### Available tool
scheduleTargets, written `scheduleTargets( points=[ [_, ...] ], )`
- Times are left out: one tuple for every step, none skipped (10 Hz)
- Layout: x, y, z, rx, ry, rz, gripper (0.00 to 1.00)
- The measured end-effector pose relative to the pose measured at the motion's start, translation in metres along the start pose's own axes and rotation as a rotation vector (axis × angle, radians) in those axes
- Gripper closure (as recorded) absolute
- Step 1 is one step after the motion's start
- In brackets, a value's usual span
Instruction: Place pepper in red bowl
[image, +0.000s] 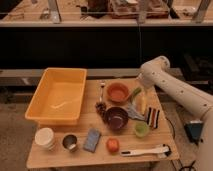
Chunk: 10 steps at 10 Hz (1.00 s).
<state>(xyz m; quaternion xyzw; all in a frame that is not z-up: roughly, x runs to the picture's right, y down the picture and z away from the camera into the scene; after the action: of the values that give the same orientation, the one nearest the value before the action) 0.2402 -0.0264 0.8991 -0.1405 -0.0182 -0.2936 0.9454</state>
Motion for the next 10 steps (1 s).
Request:
scheduleTargets(
  points=[
    [0.005,-0.007,0.010,-0.011,0.015,-0.010,0.35],
    [0.014,-0.015,0.022,-0.022,0.024,-0.015,0.35],
    [0.021,-0.020,0.031,-0.030,0.026,-0.016,0.35],
    [0.023,-0.021,0.037,-0.036,0.024,-0.019,0.35],
    [0.021,-0.021,0.045,-0.048,0.018,-0.026,0.35],
    [0.018,-0.020,0.057,-0.064,0.005,-0.033,0.35],
    [0.015,-0.018,0.066,-0.075,-0.013,-0.033,0.35],
    [0.013,-0.014,0.074,-0.087,-0.030,-0.031,0.35],
    [0.013,-0.010,0.080,-0.099,-0.044,-0.029,0.35],
    [0.012,-0.007,0.086,-0.110,-0.056,-0.027,0.35]
  ],
)
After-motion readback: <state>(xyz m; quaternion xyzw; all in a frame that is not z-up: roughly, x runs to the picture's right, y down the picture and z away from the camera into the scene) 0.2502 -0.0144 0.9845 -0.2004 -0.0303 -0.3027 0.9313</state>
